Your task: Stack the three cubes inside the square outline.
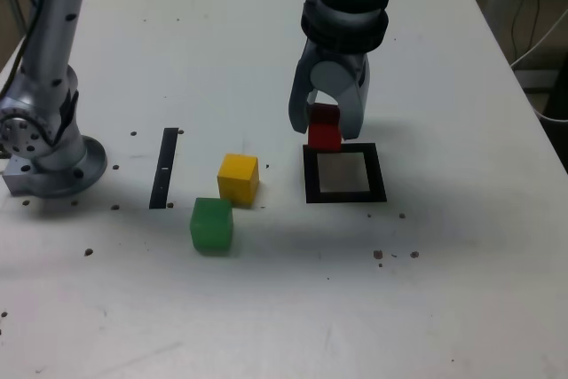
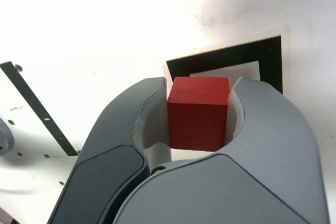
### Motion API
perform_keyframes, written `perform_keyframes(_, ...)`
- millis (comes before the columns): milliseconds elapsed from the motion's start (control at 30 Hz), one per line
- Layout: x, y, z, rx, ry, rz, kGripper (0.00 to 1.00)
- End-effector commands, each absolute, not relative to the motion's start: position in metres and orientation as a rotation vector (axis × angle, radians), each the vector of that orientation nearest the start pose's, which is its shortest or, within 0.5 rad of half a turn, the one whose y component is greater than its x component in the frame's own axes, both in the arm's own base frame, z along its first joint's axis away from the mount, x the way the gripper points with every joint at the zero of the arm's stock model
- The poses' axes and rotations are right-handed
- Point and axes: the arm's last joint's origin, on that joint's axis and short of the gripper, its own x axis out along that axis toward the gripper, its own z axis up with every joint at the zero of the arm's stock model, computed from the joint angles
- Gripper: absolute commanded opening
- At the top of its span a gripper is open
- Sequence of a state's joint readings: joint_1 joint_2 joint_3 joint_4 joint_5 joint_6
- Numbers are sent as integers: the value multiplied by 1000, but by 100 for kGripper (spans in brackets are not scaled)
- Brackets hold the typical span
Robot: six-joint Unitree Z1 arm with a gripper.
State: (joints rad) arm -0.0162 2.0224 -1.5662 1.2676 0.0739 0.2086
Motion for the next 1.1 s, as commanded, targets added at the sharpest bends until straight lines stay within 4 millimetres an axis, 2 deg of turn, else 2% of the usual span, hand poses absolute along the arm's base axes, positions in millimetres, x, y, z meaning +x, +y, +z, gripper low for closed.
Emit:
perform_keyframes(0,354,-3,257,208,1702,-132,26)
perform_keyframes(400,357,-9,242,93,1649,-92,26)
perform_keyframes(767,358,-20,233,91,1659,-47,26)
perform_keyframes(1067,359,-20,232,102,1656,-23,29)
